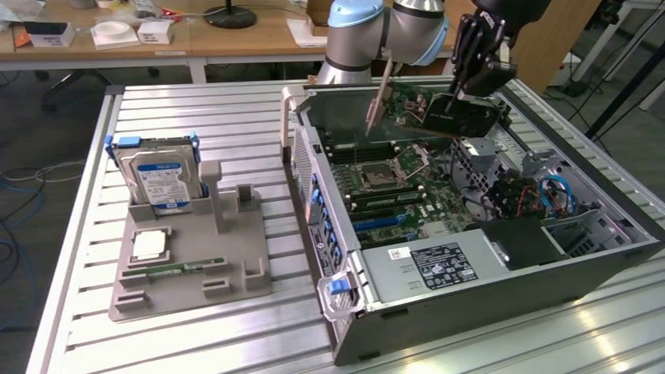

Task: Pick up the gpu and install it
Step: 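Insert the gpu into the slot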

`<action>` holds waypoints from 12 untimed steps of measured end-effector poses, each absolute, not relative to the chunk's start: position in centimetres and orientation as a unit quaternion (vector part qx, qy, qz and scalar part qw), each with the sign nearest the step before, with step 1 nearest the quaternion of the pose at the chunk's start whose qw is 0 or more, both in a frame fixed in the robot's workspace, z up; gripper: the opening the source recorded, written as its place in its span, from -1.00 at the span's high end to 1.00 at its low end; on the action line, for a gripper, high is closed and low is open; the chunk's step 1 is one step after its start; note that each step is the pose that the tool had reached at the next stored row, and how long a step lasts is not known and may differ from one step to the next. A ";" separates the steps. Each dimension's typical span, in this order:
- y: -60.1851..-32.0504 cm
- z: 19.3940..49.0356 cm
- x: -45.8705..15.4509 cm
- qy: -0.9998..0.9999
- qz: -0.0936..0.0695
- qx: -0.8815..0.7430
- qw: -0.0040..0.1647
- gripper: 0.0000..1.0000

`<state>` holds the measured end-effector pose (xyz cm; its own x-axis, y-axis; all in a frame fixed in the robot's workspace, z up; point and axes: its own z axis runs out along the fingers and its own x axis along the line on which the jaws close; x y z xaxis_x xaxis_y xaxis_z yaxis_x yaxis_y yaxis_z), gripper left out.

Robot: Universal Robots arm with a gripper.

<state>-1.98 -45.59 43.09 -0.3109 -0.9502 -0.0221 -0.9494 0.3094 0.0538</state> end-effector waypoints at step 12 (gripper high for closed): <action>-45.6 43.1 -2.0 -0.780 -0.028 0.625 0.008 0.48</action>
<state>-1.97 -45.59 43.10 -0.2182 -0.9756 -0.0220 -0.9747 0.2168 0.0538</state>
